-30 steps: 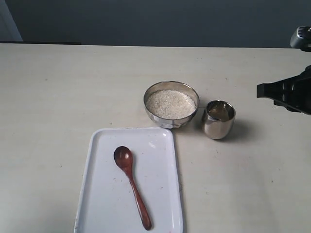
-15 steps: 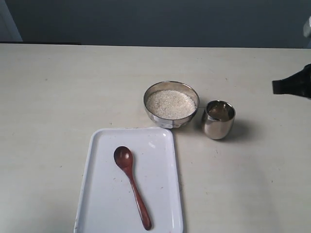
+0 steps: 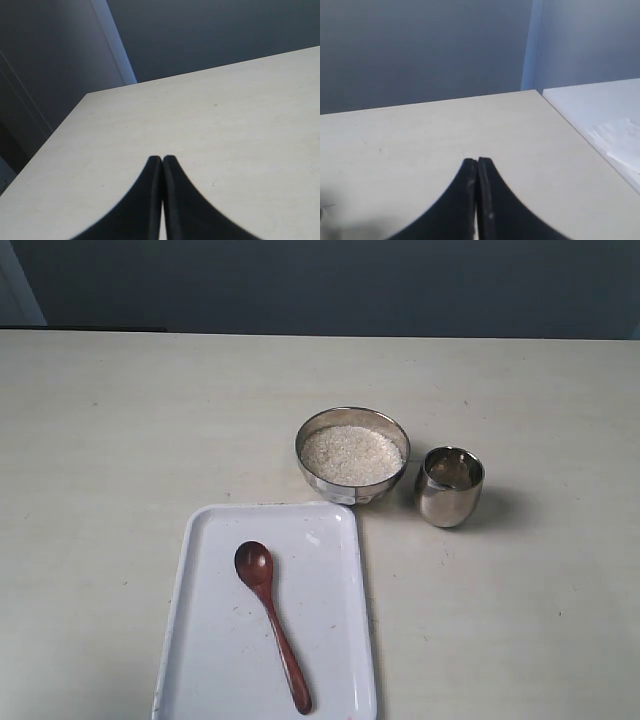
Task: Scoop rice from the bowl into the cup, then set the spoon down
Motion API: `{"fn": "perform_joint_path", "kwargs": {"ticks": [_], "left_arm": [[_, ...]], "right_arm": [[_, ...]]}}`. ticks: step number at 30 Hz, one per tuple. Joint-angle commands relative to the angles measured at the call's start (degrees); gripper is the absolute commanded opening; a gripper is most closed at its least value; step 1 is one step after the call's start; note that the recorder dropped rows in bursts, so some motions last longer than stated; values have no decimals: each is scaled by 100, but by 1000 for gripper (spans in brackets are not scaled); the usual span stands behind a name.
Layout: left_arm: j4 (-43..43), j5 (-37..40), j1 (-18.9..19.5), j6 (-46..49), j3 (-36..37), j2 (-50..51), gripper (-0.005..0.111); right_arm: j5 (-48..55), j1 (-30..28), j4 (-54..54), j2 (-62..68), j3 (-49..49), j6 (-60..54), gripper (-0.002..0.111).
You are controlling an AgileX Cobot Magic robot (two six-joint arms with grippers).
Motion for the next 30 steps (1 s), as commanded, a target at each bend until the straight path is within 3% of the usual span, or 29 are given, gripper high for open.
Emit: {"fn": "perform_joint_path", "kwargs": {"ticks": [1,10,16,30], "left_arm": [[12,-64,-38,-27,-14,-28,0],[12,-64,-38,-27,-14,-28,0],[12,-64,-38,-27,-14,-28,0],[12,-64,-38,-27,-14,-28,0]], "right_arm": [[145,-66,188,-795,623,-25,-1],[7,-66,450,-1095,1222,-25,-1],[-298,-66,532,-2084,1832,9,-1],[-35,-66,716,-2109,1875,-453,-1]]}}
